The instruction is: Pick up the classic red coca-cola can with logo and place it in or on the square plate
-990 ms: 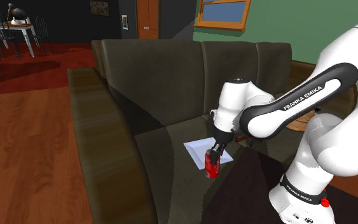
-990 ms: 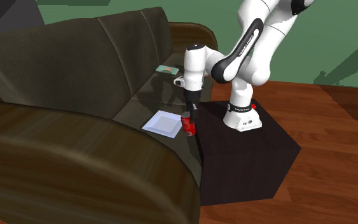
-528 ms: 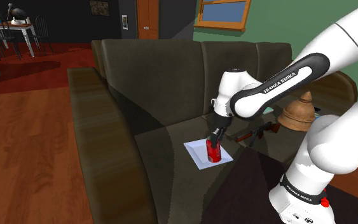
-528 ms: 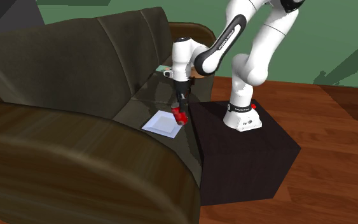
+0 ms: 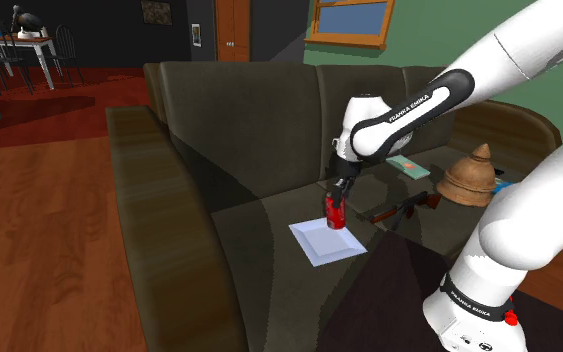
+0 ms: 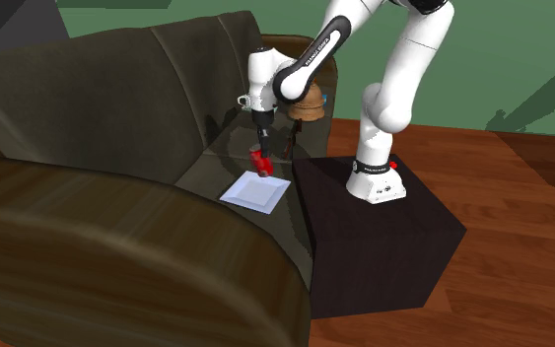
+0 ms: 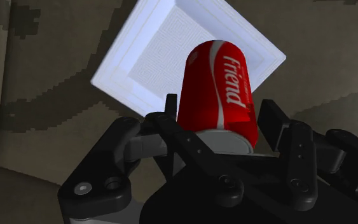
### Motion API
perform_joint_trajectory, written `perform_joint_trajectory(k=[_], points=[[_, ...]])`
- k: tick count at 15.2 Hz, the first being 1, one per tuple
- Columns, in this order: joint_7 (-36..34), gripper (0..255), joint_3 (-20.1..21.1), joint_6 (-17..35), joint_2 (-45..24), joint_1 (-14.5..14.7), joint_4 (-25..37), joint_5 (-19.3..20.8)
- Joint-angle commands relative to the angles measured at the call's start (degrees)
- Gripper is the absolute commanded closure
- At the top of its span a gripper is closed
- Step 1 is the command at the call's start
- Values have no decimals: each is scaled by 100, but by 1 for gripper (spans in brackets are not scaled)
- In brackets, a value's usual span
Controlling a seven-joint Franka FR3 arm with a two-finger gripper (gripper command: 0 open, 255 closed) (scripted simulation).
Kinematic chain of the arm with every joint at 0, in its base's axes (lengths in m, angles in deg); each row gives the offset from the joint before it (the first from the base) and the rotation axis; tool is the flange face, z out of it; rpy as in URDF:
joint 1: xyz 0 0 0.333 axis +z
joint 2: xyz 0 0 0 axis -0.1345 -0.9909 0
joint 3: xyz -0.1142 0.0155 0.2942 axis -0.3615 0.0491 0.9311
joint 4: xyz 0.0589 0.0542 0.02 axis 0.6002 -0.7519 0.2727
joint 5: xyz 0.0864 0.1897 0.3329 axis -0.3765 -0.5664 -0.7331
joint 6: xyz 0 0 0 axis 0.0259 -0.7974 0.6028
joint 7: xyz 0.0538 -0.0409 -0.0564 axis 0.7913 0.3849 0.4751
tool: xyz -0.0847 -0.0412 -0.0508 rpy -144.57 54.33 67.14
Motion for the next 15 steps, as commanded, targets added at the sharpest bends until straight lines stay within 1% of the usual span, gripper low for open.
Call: perform_joint_trajectory(k=[1, 15], points=[[267, 255, -180, -63, -271, -127, 338, 61], [287, 255, -194, 1277, -1375, -118, 102, 26]])
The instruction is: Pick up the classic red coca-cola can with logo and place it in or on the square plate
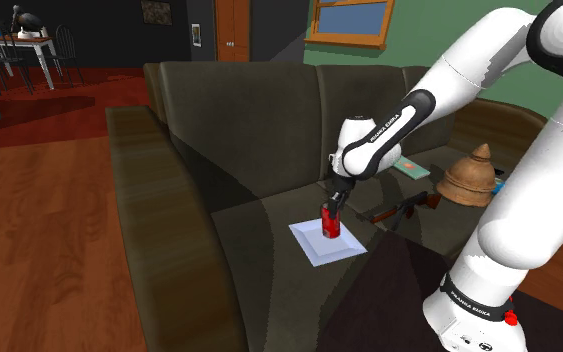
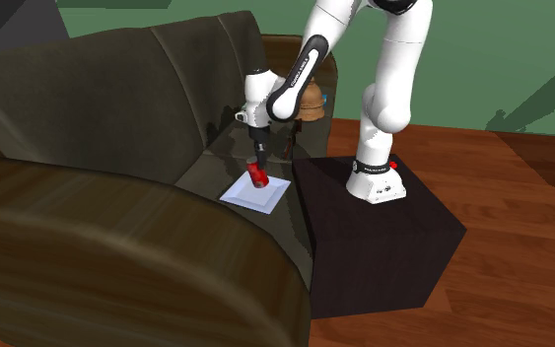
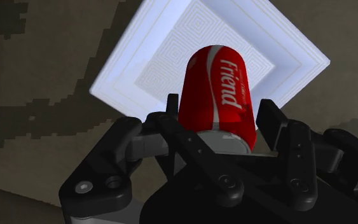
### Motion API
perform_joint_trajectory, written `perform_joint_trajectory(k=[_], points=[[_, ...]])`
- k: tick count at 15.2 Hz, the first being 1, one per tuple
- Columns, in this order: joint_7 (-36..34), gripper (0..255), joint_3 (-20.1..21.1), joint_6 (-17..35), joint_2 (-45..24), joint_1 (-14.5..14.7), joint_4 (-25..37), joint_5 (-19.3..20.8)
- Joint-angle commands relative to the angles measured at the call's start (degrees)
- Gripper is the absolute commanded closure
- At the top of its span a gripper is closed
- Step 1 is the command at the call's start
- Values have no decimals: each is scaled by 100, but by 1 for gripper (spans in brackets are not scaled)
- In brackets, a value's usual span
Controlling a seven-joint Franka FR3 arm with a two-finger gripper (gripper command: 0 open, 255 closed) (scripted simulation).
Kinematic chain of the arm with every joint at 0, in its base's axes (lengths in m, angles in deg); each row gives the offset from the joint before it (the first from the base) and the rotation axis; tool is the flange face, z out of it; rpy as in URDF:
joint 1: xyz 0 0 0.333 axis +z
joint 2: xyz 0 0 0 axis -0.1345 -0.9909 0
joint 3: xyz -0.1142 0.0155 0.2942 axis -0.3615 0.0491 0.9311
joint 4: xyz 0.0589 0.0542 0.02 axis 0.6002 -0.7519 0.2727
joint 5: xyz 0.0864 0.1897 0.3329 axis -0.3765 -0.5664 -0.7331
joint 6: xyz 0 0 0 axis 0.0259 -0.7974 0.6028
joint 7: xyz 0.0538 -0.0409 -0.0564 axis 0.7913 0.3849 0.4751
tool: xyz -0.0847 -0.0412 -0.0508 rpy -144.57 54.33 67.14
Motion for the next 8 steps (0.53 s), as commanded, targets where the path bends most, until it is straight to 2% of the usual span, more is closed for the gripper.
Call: perform_joint_trajectory(k=[1, 5, 8], points=[[16, 255, -7, 178, -169, -3, -3, -9], [34, 255, -5, 591, -577, 0, -8, -38], [34, 255, -5, 591, -577, 0, -8, -38]])
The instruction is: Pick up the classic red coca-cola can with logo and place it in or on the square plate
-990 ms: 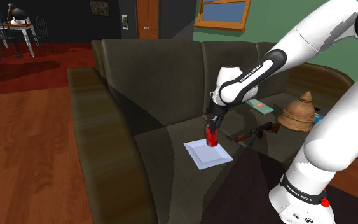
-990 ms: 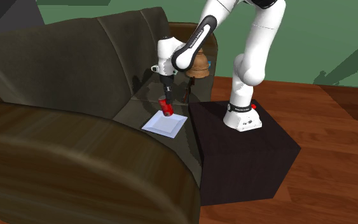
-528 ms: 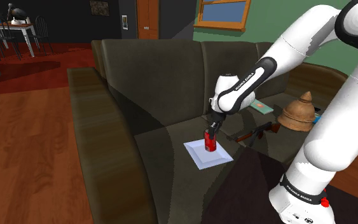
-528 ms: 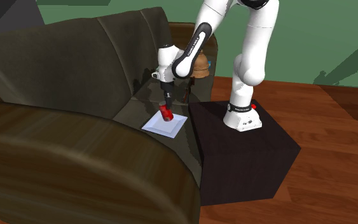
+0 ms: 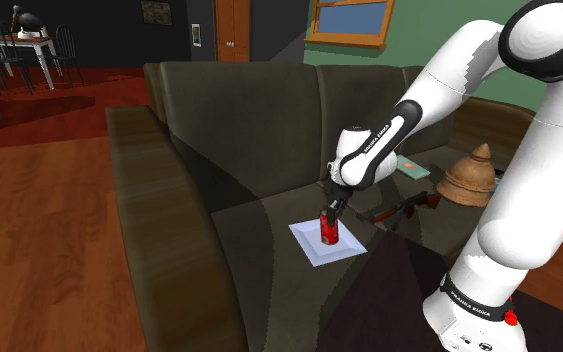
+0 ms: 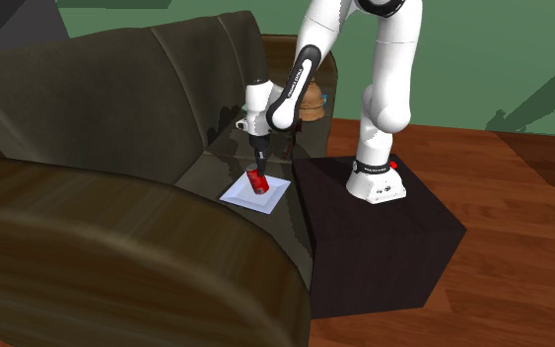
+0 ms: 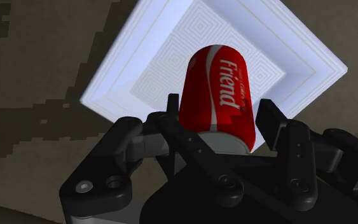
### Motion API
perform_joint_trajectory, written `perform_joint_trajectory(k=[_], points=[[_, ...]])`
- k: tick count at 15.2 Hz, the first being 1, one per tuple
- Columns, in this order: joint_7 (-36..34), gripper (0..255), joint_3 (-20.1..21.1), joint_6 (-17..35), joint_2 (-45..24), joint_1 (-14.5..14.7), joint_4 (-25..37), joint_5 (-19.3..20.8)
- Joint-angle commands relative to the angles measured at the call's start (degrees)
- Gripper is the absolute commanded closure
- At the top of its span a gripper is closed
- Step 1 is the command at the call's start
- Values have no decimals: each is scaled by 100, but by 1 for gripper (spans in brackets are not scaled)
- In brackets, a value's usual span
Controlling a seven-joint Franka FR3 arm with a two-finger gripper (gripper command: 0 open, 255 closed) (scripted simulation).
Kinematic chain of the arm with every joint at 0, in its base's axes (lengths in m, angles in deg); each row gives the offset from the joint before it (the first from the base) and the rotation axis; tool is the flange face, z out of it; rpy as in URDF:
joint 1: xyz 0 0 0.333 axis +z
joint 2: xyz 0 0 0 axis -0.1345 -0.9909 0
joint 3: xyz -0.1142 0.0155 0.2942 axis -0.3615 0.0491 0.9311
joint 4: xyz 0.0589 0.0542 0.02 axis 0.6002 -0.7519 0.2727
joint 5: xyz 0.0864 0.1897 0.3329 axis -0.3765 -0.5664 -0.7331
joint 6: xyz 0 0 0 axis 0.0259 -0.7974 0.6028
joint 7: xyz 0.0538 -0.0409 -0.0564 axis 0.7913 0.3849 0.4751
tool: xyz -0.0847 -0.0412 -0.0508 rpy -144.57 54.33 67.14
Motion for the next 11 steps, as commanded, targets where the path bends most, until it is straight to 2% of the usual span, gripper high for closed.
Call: perform_joint_trajectory(k=[1, 5, 6, 11], points=[[1, 255, 0, 15, -11, 0, 0, -1], [1, 255, 0, 15, -11, 0, 0, -1], [1, 0, 0, 15, -11, 0, 0, -1], [1, 0, 0, 15, -10, 0, 0, -1]])
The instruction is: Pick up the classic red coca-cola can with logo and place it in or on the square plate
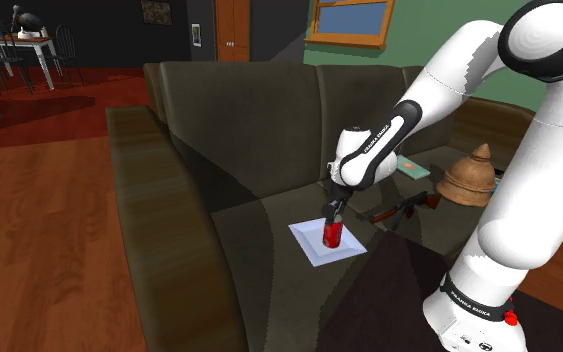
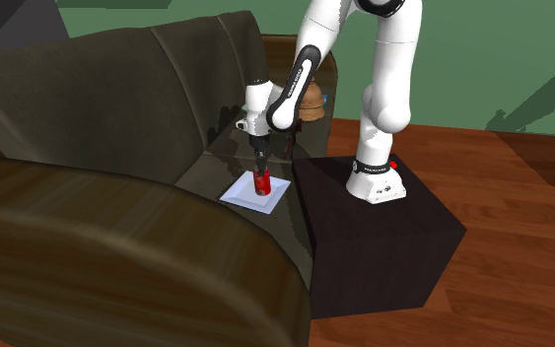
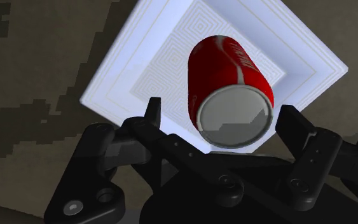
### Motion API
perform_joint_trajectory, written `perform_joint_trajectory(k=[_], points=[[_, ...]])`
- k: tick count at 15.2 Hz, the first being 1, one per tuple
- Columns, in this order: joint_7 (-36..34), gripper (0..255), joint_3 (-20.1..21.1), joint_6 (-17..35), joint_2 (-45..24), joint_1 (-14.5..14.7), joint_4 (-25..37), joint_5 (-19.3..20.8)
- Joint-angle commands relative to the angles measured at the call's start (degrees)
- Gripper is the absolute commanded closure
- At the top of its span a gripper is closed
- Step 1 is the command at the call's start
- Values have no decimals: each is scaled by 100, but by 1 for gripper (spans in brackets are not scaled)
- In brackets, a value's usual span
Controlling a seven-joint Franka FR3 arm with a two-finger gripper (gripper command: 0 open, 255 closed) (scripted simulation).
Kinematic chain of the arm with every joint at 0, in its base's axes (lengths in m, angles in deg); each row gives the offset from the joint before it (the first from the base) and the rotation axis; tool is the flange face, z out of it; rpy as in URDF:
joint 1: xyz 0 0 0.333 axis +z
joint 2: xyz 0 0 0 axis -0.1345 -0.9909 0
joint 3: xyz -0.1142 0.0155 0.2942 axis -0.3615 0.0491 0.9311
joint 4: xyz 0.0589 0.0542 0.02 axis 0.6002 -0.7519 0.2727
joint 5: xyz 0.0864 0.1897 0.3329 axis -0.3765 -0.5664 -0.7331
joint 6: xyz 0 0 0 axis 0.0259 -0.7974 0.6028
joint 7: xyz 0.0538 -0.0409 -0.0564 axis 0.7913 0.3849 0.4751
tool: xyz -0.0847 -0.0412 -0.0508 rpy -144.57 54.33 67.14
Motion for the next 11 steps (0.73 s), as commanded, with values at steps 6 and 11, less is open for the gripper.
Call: perform_joint_trajectory(k=[6, 11], points=[[-38, 0, 1, -899, 869, -1, 30, 52], [-38, 0, 1, -899, 869, -2, 30, 52]])
